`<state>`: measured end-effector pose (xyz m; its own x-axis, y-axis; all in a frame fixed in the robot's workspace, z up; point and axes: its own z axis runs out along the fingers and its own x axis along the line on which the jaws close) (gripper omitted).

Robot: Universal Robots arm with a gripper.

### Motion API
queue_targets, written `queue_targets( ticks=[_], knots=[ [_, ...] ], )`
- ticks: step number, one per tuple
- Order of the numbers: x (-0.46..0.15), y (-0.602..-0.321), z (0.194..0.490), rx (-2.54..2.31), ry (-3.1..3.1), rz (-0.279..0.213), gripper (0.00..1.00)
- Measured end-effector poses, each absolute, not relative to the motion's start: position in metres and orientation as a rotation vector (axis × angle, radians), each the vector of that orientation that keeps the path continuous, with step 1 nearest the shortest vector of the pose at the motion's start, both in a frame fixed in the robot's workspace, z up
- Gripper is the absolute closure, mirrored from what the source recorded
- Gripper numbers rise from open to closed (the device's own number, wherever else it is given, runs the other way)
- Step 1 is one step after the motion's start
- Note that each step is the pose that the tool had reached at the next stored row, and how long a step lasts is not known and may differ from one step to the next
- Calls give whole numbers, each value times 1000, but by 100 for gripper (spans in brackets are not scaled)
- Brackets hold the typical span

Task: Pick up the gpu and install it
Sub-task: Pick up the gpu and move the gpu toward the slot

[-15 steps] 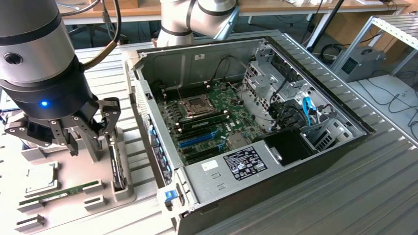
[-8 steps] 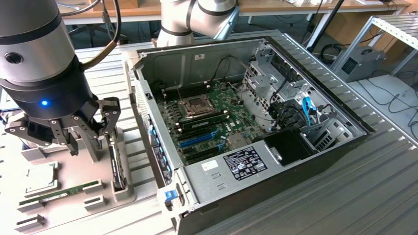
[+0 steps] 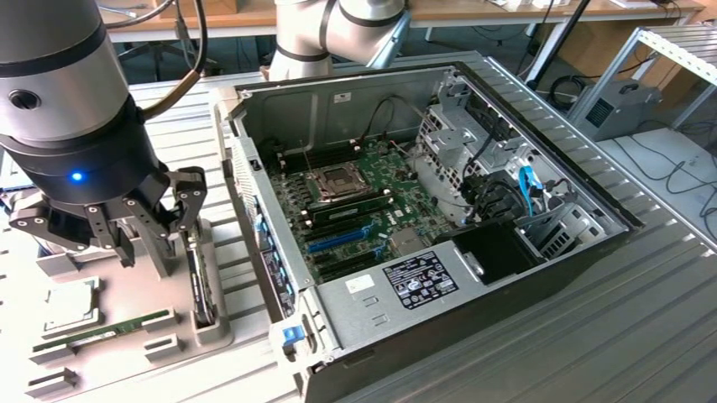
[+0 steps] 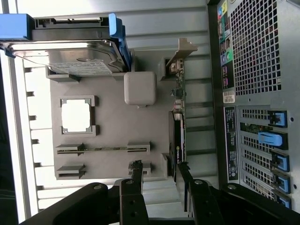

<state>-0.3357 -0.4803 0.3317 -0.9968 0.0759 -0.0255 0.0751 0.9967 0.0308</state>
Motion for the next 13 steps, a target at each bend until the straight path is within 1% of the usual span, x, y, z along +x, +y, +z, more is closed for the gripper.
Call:
queue_targets(
  ticks=[13],
  knots=[
    [-336,-479,329,117,3112,34,58]
  ],
)
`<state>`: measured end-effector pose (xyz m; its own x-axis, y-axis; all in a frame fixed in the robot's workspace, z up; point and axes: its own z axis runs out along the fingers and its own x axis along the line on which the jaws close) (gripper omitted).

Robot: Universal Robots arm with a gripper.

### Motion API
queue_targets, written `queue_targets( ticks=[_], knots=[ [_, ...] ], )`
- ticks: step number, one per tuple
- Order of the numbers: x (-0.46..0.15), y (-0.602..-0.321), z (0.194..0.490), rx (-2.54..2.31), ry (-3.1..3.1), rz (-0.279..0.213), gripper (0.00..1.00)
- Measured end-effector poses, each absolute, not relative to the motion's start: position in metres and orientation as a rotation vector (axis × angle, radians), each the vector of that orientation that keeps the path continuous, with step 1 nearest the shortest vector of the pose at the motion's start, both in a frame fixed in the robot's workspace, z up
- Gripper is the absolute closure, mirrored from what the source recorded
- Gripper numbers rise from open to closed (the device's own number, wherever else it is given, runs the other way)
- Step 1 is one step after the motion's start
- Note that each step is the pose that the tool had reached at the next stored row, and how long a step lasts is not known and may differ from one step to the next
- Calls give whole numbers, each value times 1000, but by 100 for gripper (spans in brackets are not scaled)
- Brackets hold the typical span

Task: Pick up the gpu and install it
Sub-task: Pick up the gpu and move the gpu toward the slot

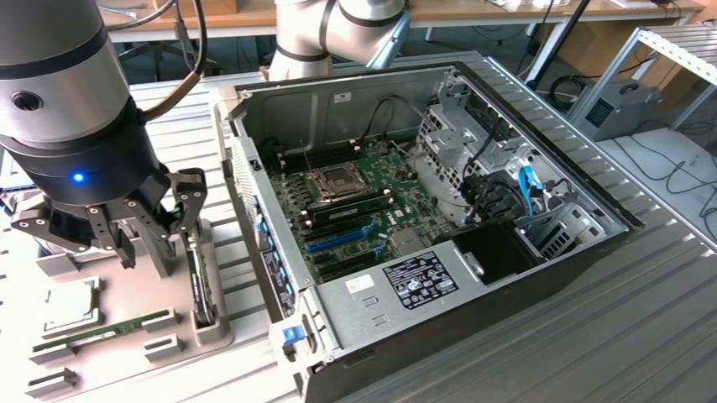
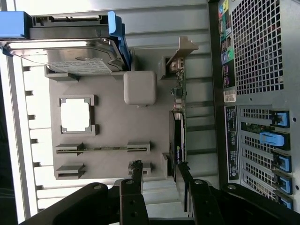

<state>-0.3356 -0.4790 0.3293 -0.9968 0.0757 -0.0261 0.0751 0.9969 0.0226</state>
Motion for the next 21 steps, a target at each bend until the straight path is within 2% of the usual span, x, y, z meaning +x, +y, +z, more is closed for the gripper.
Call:
queue_targets(
  ticks=[13,21],
  knots=[
    [-335,-469,326,117,3112,24,58],
    [-325,-469,302,116,3111,-17,58]
  ],
)
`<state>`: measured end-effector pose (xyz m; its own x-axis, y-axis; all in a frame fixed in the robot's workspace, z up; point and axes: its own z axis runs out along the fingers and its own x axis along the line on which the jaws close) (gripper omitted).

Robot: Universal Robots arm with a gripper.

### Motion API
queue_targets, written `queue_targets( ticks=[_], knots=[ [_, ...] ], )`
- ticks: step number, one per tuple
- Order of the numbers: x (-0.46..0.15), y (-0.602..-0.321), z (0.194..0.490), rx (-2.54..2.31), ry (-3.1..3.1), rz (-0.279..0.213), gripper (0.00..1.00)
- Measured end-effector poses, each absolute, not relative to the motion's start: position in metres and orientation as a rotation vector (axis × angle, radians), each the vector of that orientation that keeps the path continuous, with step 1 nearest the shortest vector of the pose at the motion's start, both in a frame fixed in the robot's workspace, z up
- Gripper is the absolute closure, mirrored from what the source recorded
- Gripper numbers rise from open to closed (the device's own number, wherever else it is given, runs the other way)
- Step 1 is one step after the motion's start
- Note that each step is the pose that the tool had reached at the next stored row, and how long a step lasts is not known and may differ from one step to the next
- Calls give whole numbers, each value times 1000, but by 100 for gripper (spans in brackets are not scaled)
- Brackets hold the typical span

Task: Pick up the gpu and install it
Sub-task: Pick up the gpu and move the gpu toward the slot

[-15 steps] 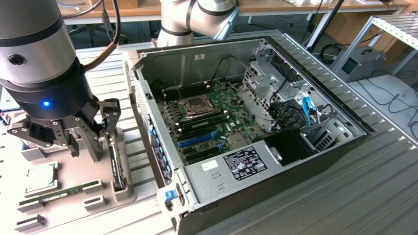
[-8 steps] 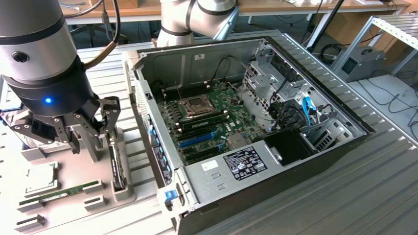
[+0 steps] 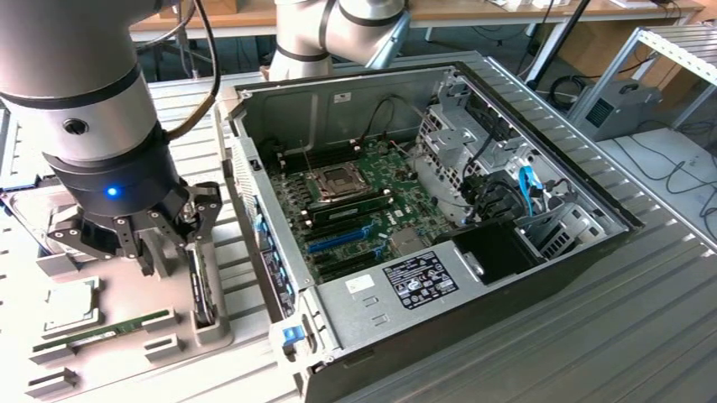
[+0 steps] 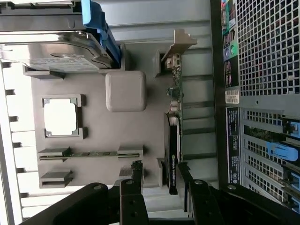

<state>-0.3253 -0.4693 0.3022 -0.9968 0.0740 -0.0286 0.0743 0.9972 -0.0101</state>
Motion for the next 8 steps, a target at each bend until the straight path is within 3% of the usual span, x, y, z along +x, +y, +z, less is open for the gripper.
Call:
queue_targets(
  ticks=[8],
  knots=[
    [-324,-469,294,116,3111,-19,58]
  ],
)
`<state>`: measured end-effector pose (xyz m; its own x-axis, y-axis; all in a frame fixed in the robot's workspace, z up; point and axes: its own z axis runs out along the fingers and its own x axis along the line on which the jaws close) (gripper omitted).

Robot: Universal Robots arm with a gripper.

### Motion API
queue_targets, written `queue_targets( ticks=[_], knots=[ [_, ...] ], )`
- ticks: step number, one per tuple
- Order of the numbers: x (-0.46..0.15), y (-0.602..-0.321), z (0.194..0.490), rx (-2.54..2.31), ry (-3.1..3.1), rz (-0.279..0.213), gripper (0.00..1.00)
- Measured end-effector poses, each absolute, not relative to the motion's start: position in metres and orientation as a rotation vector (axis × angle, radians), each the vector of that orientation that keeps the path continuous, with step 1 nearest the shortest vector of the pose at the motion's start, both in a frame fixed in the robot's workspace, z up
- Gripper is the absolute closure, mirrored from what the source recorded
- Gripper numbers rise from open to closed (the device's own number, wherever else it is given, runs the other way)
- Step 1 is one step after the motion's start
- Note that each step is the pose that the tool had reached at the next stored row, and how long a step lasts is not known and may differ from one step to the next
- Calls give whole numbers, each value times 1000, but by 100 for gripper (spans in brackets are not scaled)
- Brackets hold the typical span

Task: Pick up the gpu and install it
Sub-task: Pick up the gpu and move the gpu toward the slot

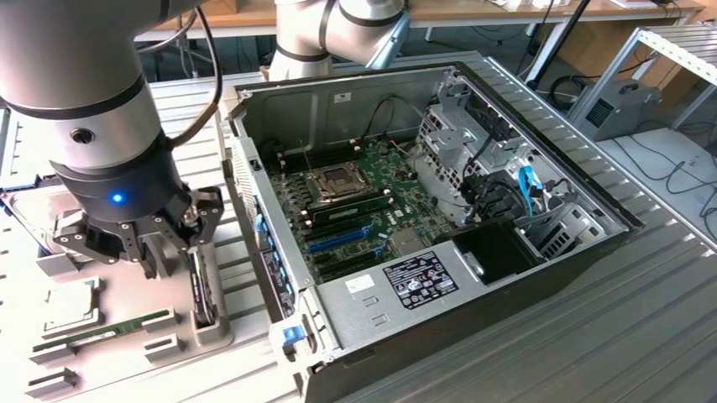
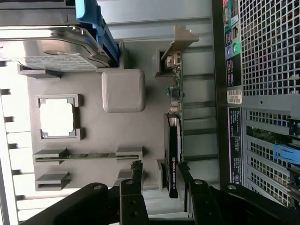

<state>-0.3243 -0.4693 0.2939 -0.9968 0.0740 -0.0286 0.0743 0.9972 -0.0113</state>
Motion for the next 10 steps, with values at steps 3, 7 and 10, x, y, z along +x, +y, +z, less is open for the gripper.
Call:
queue_targets(
  ticks=[3,7,10],
  knots=[
    [-324,-469,292,116,3111,-20,58],
    [-324,-469,290,116,3111,-21,58],
    [-324,-469,289,116,3111,-22,58]
  ],
)
